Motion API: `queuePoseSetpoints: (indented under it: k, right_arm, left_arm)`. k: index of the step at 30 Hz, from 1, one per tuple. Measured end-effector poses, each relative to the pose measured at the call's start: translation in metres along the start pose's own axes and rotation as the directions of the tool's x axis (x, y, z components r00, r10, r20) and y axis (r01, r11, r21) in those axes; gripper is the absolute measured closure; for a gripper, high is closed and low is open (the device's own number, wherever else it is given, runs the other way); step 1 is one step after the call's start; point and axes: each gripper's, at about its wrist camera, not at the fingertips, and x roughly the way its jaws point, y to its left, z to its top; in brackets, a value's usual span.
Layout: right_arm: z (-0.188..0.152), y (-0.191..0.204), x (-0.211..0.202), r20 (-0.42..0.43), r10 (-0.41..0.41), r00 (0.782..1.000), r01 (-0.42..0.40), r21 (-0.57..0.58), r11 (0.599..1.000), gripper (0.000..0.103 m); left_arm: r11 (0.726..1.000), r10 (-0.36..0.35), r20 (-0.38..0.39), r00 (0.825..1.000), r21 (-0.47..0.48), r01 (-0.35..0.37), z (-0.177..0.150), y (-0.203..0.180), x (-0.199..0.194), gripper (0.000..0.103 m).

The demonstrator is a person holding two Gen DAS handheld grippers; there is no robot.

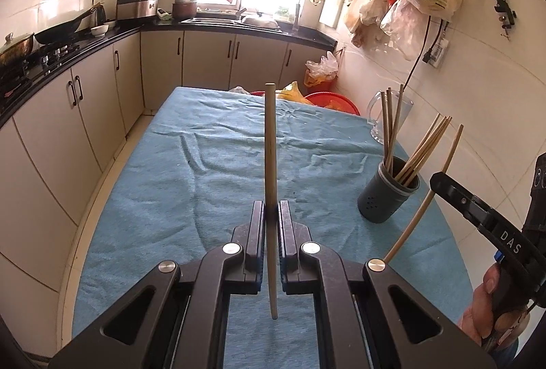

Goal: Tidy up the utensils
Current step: 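Lift both held chopsticks upright and carry them over the black cup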

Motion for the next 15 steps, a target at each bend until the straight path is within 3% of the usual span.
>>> queuePoseSetpoints:
  k: [15]
  right_arm:
    - [0.012, -0.031, -0.022, 0.055, -0.036, 0.998, 0.033, 0.048, 0.998, 0.096]
  left_arm:
    - [0.998, -0.012, 0.003, 1.000, 0.054, 0.011, 0.012, -0.030, 0.006, 0.097]
